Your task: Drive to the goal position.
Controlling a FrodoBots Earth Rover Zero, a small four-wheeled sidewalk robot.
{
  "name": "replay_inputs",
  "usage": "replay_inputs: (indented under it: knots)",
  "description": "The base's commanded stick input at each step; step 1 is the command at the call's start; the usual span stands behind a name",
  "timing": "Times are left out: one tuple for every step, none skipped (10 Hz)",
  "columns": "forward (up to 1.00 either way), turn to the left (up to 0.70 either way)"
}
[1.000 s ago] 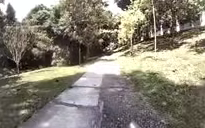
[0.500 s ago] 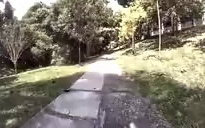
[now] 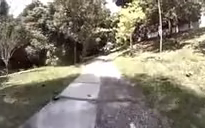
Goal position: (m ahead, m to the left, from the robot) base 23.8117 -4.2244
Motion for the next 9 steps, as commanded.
replay_inputs:
  knots:
    - [0.5,0.0]
    - [0.5,0.0]
    - [0.5,0.0]
    - [0.5,-0.26]
    - [0.5,-0.36]
    - [0.5,-0.45]
    - [0.5,-0.5]
    - [0.5,-0.5]
    - [0.5,-0.5]
